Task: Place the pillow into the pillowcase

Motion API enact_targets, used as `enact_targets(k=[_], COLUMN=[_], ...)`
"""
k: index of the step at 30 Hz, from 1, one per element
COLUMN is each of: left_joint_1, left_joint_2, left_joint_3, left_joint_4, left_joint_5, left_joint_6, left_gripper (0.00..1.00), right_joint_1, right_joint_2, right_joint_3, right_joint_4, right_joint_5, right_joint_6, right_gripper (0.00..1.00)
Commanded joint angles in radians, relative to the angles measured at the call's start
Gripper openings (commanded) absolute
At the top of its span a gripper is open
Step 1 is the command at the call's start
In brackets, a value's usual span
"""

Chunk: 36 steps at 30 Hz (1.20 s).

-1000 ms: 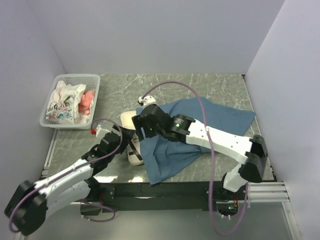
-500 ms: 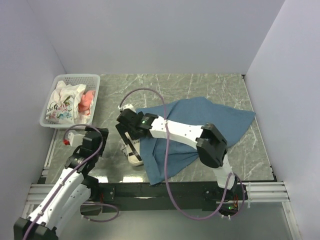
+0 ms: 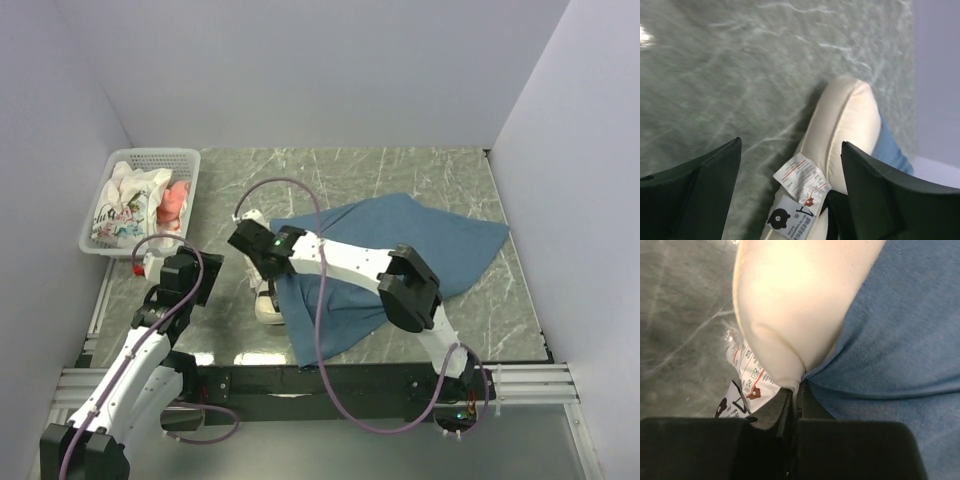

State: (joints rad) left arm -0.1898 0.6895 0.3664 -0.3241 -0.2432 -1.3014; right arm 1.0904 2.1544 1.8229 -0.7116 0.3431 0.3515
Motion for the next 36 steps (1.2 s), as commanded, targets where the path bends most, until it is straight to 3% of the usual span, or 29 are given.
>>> enact_targets(k=[1, 5, 10, 15, 23, 29, 32, 35, 36], left_joint_1=[0.006, 0.006, -0.011, -0.163, -0.293, -0.372, -0.382, -0.385, -0.385], left_joint_2=[0.013, 0.059, 0.129, 0.258, 0.490, 0.602, 0.627, 0.637, 0.628], left_joint_3=[-0.027, -0.112, -0.222, -0.144, -0.086, -0.003, 0.000, 0.020, 0.032], left_joint_4=[0.158, 0.305, 0.569, 0.671, 0.816, 0.735, 0.731, 0.740, 0.734], left_joint_5=[0.142, 0.258, 0.398, 0.384, 0.357, 0.296, 0.285, 0.329, 0.347], left_joint_6=[0.048, 0.027, 0.001, 0.057, 0.044, 0.062, 0.056, 0.073, 0.077], left_gripper=[0.77, 0.67, 0.59, 0.74, 0.79, 0.76, 0.69, 0.45, 0.21], right_joint_1=[-0.058, -0.154, -0.198, -0.218, -0.238, -0.261, -0.271, -0.284, -0.288], right_joint_2=[-0.170, -0.402, -0.505, -0.539, -0.556, -0.571, -0.582, -0.584, -0.582], right_joint_3=[-0.034, -0.060, -0.021, -0.007, 0.026, 0.064, 0.076, 0.091, 0.099], right_joint_4=[-0.049, -0.009, -0.031, -0.023, -0.037, -0.054, -0.046, -0.048, -0.052], right_joint_5=[-0.126, -0.301, -0.380, -0.423, -0.411, -0.409, -0.412, -0.418, -0.414], right_joint_6=[-0.020, -0.028, -0.034, -0.019, -0.008, 0.001, 0.007, 0.007, 0.006], right_gripper=[0.00, 0.00, 0.00, 0.00, 0.00, 0.00, 0.00, 0.00, 0.00])
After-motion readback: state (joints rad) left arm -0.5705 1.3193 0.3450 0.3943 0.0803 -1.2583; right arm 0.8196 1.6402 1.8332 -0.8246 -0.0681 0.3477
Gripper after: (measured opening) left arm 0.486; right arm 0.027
